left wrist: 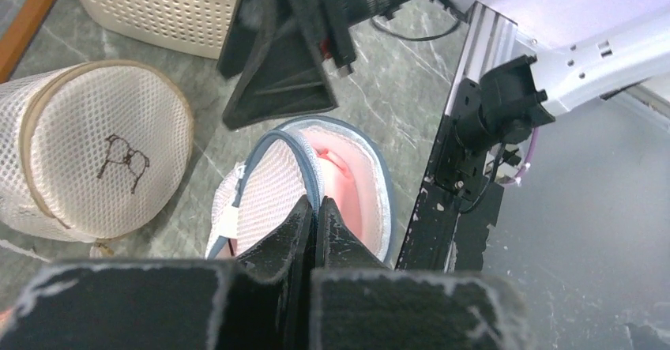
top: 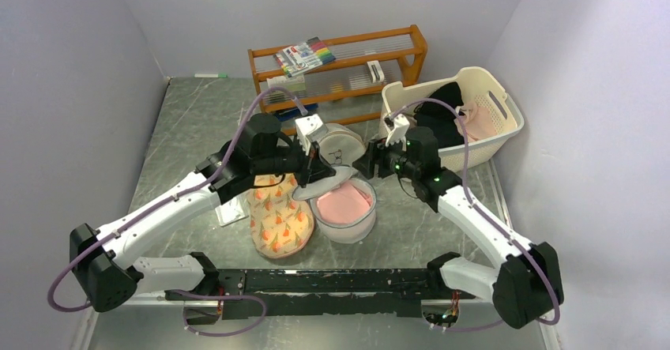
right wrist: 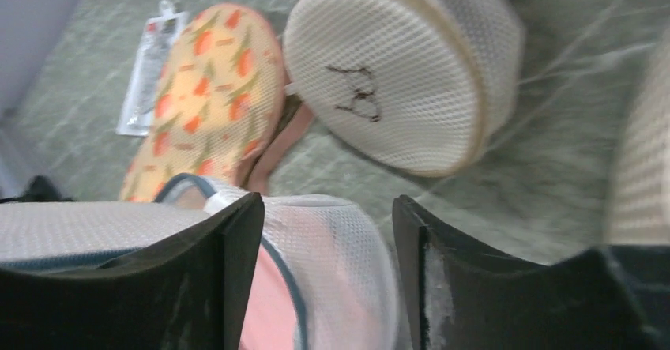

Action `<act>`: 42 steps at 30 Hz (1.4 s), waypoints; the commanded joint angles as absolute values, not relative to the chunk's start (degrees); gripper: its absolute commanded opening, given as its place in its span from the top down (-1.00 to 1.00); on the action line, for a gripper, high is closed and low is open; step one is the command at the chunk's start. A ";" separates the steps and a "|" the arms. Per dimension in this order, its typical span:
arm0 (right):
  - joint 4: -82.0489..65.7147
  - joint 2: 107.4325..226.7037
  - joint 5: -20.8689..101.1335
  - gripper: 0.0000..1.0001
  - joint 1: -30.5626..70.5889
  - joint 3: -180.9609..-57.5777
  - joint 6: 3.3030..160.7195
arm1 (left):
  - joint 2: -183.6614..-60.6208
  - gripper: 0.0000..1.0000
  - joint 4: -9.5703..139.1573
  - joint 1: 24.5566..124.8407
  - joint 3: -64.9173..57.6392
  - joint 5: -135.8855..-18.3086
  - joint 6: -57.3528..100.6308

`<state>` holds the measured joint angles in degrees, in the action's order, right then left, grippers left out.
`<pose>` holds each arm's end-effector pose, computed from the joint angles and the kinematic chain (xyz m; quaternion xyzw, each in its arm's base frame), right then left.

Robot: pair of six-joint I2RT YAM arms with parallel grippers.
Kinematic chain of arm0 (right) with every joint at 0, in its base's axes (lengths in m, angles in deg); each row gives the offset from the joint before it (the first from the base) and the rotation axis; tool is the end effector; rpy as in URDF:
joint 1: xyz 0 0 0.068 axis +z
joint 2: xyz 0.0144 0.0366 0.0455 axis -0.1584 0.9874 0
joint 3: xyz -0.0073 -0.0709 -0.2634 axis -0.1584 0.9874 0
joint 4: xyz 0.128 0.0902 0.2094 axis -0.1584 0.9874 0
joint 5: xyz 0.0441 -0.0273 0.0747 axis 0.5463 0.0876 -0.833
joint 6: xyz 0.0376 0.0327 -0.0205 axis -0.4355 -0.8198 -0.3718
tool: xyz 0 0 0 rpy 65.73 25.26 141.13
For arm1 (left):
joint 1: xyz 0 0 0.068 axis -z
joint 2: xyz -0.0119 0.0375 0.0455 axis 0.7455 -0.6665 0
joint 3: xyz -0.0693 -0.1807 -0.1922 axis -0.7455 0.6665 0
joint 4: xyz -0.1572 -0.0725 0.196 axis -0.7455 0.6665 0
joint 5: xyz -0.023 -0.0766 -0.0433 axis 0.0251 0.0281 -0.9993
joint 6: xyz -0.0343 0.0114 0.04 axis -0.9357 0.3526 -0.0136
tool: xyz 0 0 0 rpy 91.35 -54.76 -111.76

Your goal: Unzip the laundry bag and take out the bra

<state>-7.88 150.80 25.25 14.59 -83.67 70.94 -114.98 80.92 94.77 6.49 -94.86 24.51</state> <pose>0.2249 0.1135 0.2580 -0.1460 0.8238 0.3399 0.4295 0.1755 -0.2080 0.3552 0.3810 0.7143 -0.4221 0.4080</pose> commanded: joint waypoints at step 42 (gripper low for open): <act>11.88 148.01 65.97 -0.06 32.02 -83.61 62.99 | -114.60 0.86 91.59 76.74 5.99 -90.60 16.62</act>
<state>13.61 147.24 64.00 33.12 -83.62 62.52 -114.81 88.52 77.87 6.34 -91.95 16.79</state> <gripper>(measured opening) 0.573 0.089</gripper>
